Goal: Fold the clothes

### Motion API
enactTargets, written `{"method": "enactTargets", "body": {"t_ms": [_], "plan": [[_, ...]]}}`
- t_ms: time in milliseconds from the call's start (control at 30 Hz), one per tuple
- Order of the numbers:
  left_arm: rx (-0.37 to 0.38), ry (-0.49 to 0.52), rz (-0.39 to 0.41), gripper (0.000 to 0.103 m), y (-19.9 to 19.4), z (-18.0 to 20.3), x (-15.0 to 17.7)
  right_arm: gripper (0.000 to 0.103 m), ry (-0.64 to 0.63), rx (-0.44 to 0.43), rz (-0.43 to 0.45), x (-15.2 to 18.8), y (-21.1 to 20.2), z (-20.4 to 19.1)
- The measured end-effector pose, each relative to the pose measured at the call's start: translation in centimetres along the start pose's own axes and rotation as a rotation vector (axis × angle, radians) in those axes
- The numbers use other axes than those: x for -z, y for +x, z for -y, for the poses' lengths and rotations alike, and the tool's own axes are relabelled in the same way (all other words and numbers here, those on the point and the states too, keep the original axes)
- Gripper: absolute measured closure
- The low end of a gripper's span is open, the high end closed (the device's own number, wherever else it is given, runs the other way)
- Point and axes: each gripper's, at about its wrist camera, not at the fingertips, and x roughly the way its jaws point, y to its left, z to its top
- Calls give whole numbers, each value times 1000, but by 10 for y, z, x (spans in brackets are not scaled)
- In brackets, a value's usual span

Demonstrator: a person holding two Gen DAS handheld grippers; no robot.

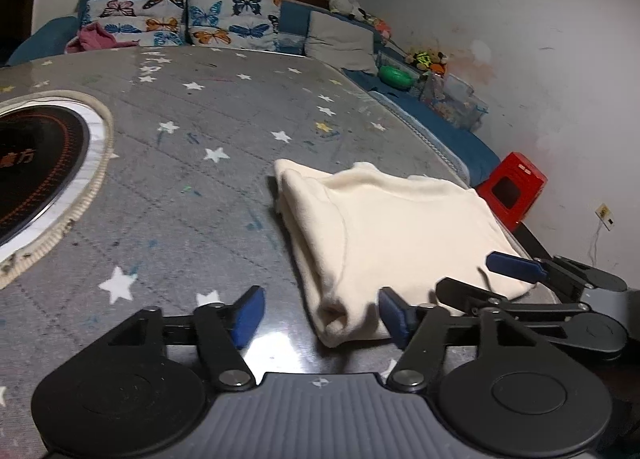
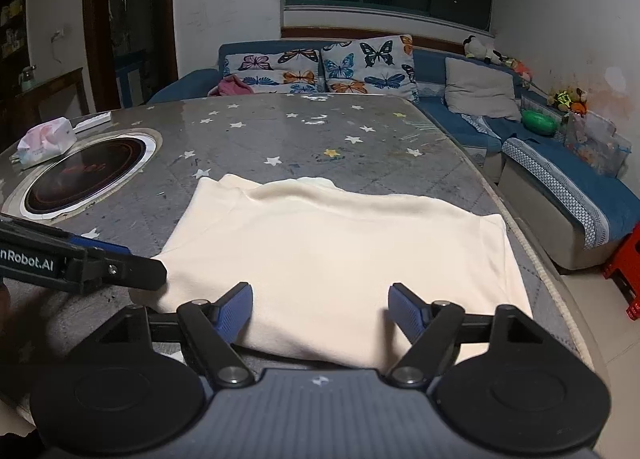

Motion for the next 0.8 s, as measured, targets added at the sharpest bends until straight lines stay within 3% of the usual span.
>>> {"method": "enactTargets", "body": {"t_ms": [100,300,400,800], "plan": [[-15,-2,8,26,-3,-2,0,19,3,1,1,1,-2,0],[-48,-8,23,8,-8,-5,0,15,-2,3,16,1,-7,-4],[-64,-6,32,1,-11,-6,0,7,-5,10,26,2,-10,-6],[-92,-36,20,0,-16,-13,6,0,-35,40,37,5,-17,-13]]}}
